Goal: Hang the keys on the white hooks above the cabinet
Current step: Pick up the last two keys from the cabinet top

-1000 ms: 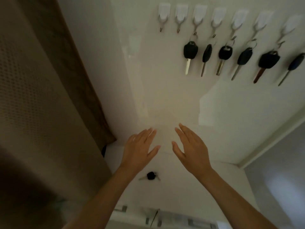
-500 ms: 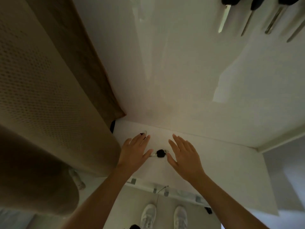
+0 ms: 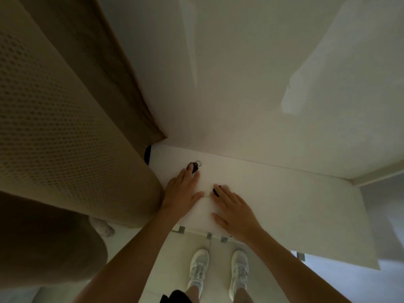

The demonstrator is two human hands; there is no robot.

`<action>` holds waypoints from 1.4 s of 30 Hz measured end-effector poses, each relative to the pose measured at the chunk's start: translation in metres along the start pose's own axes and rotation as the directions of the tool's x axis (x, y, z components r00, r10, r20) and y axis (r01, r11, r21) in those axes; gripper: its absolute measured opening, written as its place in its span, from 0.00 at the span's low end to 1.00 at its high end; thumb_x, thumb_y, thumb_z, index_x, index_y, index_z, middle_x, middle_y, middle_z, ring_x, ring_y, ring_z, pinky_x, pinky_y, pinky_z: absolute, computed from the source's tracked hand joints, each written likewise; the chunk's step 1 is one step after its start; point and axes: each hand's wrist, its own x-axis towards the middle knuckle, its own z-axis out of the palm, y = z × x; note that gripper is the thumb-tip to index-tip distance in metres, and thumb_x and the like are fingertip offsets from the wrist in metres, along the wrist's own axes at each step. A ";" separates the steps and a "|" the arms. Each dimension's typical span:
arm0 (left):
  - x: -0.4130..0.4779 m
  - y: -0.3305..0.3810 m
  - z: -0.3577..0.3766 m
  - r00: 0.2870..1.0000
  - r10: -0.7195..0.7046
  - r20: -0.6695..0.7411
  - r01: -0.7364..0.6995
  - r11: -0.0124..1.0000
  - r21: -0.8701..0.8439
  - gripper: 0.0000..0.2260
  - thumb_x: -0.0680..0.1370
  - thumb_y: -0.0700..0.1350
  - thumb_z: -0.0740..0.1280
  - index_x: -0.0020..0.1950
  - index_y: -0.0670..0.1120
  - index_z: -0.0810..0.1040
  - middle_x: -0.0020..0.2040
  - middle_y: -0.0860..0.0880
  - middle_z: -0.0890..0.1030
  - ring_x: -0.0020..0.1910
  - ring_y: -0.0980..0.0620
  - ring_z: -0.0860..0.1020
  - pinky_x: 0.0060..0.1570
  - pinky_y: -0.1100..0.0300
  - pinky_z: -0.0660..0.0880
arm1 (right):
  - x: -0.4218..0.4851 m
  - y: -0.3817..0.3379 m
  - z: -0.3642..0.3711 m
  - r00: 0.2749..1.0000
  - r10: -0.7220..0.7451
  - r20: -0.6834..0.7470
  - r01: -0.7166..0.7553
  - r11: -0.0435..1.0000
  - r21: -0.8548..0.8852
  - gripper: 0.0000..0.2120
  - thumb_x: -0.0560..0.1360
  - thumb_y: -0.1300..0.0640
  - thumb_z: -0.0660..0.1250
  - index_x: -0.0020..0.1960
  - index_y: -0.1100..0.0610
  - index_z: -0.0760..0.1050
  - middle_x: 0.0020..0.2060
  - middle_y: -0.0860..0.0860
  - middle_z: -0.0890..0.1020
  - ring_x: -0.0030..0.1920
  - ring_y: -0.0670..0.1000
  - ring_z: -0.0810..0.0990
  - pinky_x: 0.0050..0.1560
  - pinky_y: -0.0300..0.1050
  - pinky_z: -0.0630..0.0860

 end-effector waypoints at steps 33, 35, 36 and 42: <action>0.031 0.014 -0.011 0.948 -0.231 -0.220 0.125 0.903 -0.410 0.10 0.75 0.51 0.67 0.53 0.49 0.78 0.56 0.49 0.75 0.56 0.48 0.72 0.51 0.52 0.72 | 0.040 0.002 -0.012 0.647 0.761 -0.041 -0.593 0.536 0.601 0.11 0.68 0.50 0.74 0.50 0.50 0.81 0.58 0.51 0.74 0.60 0.53 0.70 0.60 0.50 0.65; 0.031 0.014 -0.010 0.943 -0.256 -0.215 0.139 0.884 -0.446 0.07 0.75 0.51 0.67 0.49 0.49 0.79 0.54 0.49 0.76 0.54 0.48 0.72 0.49 0.53 0.72 | 0.043 0.002 -0.013 0.642 0.766 -0.037 -0.598 0.530 0.602 0.07 0.69 0.51 0.73 0.47 0.50 0.81 0.56 0.51 0.75 0.59 0.52 0.70 0.59 0.50 0.66; 0.032 0.014 -0.010 0.941 -0.263 -0.212 0.142 0.877 -0.459 0.07 0.76 0.51 0.67 0.46 0.49 0.79 0.53 0.49 0.76 0.54 0.48 0.72 0.49 0.53 0.72 | 0.044 0.002 -0.013 0.641 0.767 -0.035 -0.597 0.527 0.605 0.06 0.70 0.52 0.73 0.46 0.50 0.81 0.55 0.50 0.75 0.59 0.52 0.70 0.58 0.50 0.67; 0.030 0.015 -0.009 0.928 -0.314 -0.200 0.161 0.823 -0.544 0.05 0.76 0.49 0.67 0.44 0.50 0.80 0.49 0.51 0.79 0.50 0.51 0.73 0.43 0.57 0.71 | 0.050 0.006 -0.011 0.675 0.737 -0.047 -0.565 0.557 0.609 0.03 0.71 0.54 0.71 0.44 0.50 0.81 0.49 0.48 0.74 0.54 0.51 0.71 0.57 0.50 0.69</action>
